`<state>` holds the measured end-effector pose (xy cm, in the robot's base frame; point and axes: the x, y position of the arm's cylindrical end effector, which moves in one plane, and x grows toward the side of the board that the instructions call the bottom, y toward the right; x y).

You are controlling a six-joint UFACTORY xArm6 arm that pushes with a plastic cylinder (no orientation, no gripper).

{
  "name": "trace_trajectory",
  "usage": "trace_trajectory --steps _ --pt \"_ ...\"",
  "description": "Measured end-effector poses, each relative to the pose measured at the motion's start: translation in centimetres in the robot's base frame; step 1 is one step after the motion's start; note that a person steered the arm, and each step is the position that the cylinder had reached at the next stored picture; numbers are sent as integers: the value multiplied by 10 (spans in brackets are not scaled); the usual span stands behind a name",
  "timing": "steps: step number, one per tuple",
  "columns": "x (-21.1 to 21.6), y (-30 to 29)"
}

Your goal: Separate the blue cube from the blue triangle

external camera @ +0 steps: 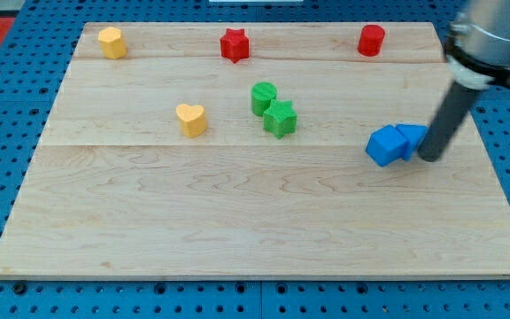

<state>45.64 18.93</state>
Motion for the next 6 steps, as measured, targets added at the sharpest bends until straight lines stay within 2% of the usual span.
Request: trace_trajectory --steps 1,2,3,5,6 --pt "-3 -71" --pt "3 -65" --pt "16 -17" --pt "-25 -9" --pt "-41 -81"
